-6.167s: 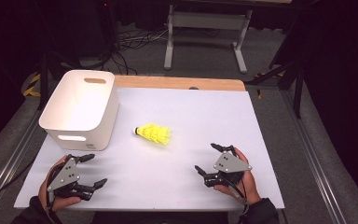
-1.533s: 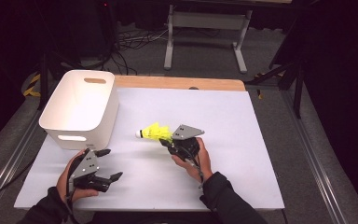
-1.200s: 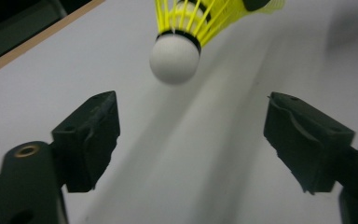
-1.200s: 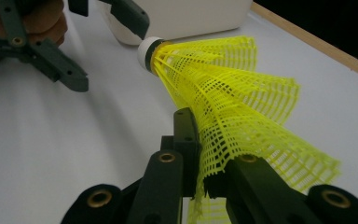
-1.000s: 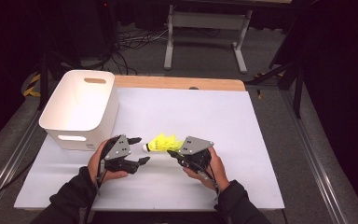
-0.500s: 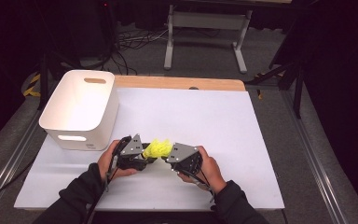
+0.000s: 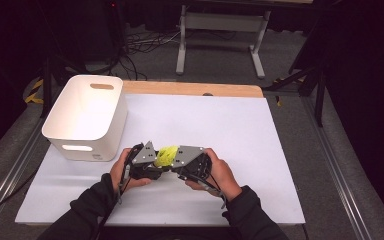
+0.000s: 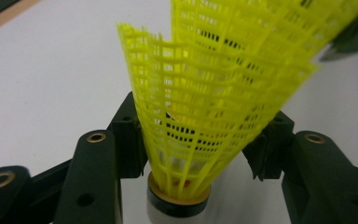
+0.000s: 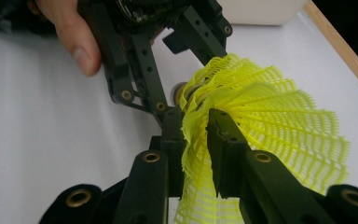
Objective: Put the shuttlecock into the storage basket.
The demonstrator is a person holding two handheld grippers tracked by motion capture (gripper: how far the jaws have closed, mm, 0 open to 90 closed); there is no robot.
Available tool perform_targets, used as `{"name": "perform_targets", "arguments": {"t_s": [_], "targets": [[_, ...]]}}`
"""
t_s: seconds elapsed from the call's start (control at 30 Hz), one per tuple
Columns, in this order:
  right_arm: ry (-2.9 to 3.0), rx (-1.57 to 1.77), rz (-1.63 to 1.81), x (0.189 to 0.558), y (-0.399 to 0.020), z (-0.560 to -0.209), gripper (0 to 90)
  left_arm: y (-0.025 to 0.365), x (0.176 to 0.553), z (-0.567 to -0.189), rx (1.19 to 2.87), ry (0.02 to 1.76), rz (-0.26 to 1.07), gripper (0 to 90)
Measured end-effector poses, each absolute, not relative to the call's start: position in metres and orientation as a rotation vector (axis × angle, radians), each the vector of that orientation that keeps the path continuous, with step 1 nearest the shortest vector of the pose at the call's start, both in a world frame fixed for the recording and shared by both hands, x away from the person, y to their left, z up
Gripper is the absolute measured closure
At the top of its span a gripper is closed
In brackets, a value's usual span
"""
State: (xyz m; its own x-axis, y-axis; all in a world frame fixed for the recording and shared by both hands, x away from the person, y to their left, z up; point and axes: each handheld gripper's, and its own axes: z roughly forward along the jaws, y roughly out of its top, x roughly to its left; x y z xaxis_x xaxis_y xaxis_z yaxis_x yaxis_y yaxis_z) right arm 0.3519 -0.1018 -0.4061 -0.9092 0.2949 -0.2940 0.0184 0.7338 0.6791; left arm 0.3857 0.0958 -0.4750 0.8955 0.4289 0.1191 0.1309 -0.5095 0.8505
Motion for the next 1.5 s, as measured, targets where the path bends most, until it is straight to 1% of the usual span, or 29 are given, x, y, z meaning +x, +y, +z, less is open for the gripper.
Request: {"name": "perform_targets", "arguments": {"t_s": [0.03,0.23,0.27,0.33,0.37,0.4,0.43,0.47,0.5,0.67,0.77,0.87,0.9,1.07,1.17,1.5], "targets": [[2.552,0.241,0.994,0.352,-0.102,-0.406,77.0,0.096,0.386,-0.475,2.095,0.402,0.391,46.8],[2.58,0.269,1.021,0.354,-0.096,-0.4,74.3,0.098,0.383,-0.475,2.068,0.4,0.43,47.4],[2.581,0.263,1.039,0.353,-0.095,-0.397,70.2,0.098,0.383,-0.475,2.07,0.398,0.434,48.7],[2.588,0.258,1.07,0.352,-0.096,-0.396,67.4,0.097,0.382,-0.476,2.069,0.395,0.443,48.9],[2.593,0.259,1.08,0.351,-0.096,-0.396,64.4,0.097,0.381,-0.476,2.072,0.391,0.451,49.2],[2.593,0.259,1.08,0.351,-0.096,-0.396,64.4,0.097,0.381,-0.476,2.068,0.384,0.459,49.2],[2.592,0.255,1.089,0.35,-0.096,-0.397,60.4,0.097,0.38,-0.477,2.062,0.38,0.459,49.8],[2.592,0.255,1.089,0.35,-0.096,-0.397,60.4,0.097,0.38,-0.477,2.054,0.378,0.464,49.8],[2.571,0.267,1.103,0.349,-0.097,-0.396,56.3,0.099,0.381,-0.477,2.041,0.383,0.462,49.9],[2.555,0.268,1.116,0.348,-0.101,-0.392,53.9,0.102,0.381,-0.477,2.003,0.38,0.463,50.5],[2.551,0.284,1.098,0.348,-0.102,-0.392,49.8,0.103,0.38,-0.476,1.989,0.372,0.454,50.9],[2.548,0.292,1.119,0.347,-0.102,-0.392,49.6,0.105,0.378,-0.474,1.97,0.351,0.466,51.0],[2.558,0.292,1.122,0.347,-0.1,-0.394,50.9,0.104,0.378,-0.474,1.972,0.353,0.462,50.7],[2.573,0.277,1.144,0.346,-0.096,-0.397,52.4,0.103,0.378,-0.476,1.985,0.36,0.464,45.7],[2.587,0.27,1.164,0.346,-0.096,-0.398,52.1,0.102,0.377,-0.476,1.981,0.355,0.461,45.4],[2.53,0.281,1.134,0.34,-0.103,-0.384,43.3,0.102,0.375,-0.475,1.933,0.35,0.484,50.4]]}}
